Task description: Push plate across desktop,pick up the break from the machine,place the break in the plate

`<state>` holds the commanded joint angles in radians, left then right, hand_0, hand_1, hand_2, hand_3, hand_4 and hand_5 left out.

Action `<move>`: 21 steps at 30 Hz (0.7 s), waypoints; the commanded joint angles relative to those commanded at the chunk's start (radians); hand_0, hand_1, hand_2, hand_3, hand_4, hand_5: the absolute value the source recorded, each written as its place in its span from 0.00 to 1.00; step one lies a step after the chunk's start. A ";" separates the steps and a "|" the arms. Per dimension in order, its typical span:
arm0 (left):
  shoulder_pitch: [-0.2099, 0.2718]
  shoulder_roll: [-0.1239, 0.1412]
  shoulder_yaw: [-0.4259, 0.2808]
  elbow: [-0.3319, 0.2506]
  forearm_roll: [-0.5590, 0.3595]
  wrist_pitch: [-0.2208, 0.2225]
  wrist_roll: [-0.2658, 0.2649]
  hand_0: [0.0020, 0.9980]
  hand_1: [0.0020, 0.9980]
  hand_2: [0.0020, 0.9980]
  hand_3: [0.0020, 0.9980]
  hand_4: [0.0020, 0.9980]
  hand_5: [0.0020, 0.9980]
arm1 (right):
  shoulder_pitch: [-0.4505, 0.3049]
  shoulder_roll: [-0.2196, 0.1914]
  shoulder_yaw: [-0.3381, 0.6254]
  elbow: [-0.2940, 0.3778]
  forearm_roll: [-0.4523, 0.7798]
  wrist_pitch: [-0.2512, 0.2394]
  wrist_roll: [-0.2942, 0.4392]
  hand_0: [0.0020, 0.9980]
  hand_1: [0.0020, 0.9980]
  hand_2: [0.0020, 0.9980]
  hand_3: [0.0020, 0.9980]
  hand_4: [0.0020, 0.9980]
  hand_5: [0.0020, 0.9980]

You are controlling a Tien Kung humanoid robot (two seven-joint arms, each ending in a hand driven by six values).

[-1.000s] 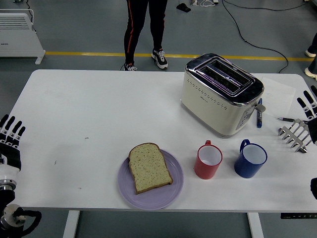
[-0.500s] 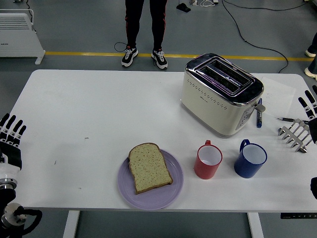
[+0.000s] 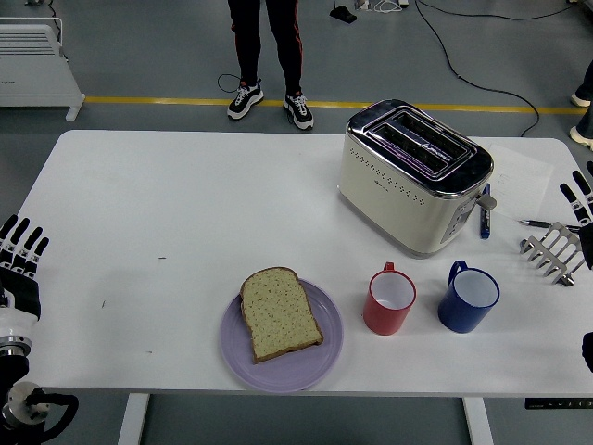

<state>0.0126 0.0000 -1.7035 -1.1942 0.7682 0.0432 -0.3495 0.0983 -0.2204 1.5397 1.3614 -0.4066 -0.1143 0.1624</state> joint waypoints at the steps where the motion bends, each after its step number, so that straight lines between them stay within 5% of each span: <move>1: -0.001 0.000 0.000 0.000 0.000 0.000 0.000 0.78 0.76 0.80 0.72 0.53 1.00 | 0.000 0.000 0.000 0.000 0.001 0.000 0.000 0.81 0.78 0.81 0.79 0.51 0.56; 21: -0.011 0.000 -0.009 0.001 0.003 0.001 -0.002 0.78 0.76 0.80 0.72 0.53 1.00 | 0.010 0.002 0.009 -0.006 0.002 -0.002 0.001 0.79 0.77 0.79 0.78 0.51 0.56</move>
<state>0.0013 0.0000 -1.7124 -1.1928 0.7707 0.0440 -0.3513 0.1080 -0.2180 1.5487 1.3556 -0.4049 -0.1168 0.1635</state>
